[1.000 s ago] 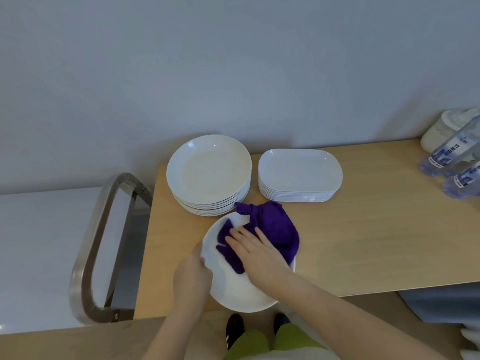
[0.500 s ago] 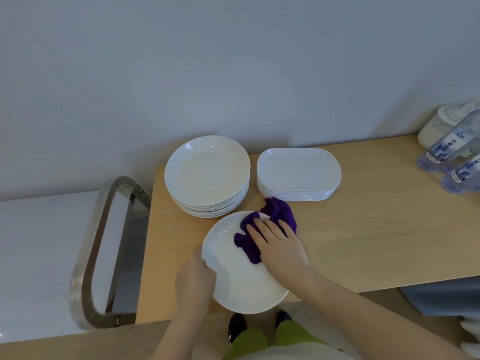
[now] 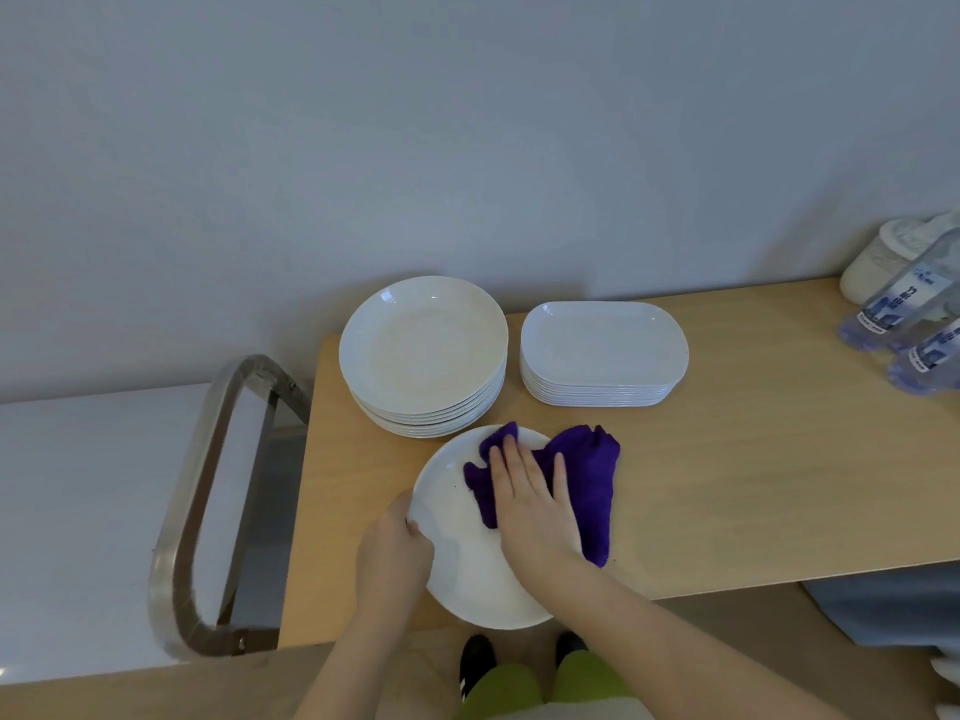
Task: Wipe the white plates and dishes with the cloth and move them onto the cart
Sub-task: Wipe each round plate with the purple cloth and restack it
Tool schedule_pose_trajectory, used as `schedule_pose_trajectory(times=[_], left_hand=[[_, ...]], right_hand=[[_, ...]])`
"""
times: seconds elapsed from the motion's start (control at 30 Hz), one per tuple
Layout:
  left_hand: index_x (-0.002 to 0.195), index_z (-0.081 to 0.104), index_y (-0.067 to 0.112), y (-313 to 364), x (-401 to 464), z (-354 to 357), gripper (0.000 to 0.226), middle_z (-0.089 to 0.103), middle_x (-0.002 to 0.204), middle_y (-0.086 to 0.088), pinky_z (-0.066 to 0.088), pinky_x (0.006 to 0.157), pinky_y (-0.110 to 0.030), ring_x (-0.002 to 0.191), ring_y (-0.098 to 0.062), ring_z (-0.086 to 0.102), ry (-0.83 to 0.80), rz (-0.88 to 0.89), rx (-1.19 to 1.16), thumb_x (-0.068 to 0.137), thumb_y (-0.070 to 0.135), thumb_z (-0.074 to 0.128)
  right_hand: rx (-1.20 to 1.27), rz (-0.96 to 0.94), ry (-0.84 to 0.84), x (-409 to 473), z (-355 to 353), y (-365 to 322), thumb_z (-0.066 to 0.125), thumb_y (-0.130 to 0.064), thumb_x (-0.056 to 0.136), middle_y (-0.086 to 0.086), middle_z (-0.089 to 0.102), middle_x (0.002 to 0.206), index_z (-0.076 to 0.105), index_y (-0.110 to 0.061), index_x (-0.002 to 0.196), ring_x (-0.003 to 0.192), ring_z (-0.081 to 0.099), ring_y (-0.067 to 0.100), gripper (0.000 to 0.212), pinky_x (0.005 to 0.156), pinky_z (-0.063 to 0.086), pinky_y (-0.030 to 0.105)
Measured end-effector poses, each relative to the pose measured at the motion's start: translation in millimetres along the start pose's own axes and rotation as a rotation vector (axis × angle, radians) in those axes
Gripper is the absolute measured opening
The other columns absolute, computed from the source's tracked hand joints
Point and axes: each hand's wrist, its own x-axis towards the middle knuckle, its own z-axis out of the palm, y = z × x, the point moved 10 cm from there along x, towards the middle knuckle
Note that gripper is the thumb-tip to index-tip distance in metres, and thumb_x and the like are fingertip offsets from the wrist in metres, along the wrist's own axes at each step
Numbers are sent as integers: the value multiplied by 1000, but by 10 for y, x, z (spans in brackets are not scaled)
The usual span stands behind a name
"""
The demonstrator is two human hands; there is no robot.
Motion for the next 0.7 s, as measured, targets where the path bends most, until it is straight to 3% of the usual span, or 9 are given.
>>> schedule_pose_trajectory(times=[0.2,0.37,0.53,0.7], left_hand=[[122,58,21,57,-12,-17,30,55,75,18,41,54,-18,69,0,54,7,45,9,95,14,48],[122,56,21,73,-39,-27,29,54,75,17,38,53,-15,68,2,52,10,45,29,94,14,50],[121,46,16,18,-4,13,30,55,78,3,35,45,-22,65,-14,54,-39,-19,59,93,8,46],[121,45,16,-4,3,18,32,53,78,7,36,46,-24,67,-13,54,-46,-64,27,91,6,44]], right_hand=[[99,-318,17,38,39,-521,41,-25,94,-1,2,160,10,-22,152,147,1,16,66,114,-7,48],[16,-532,16,2,73,-567,41,-24,96,-3,14,159,15,-26,150,146,13,19,60,116,9,48],[-87,-384,46,190,-97,-135,33,-33,100,-2,21,157,21,-24,150,142,22,24,52,115,15,44],[-74,-208,14,54,-98,330,34,-34,100,-2,26,155,26,-22,148,142,23,21,50,113,20,39]])
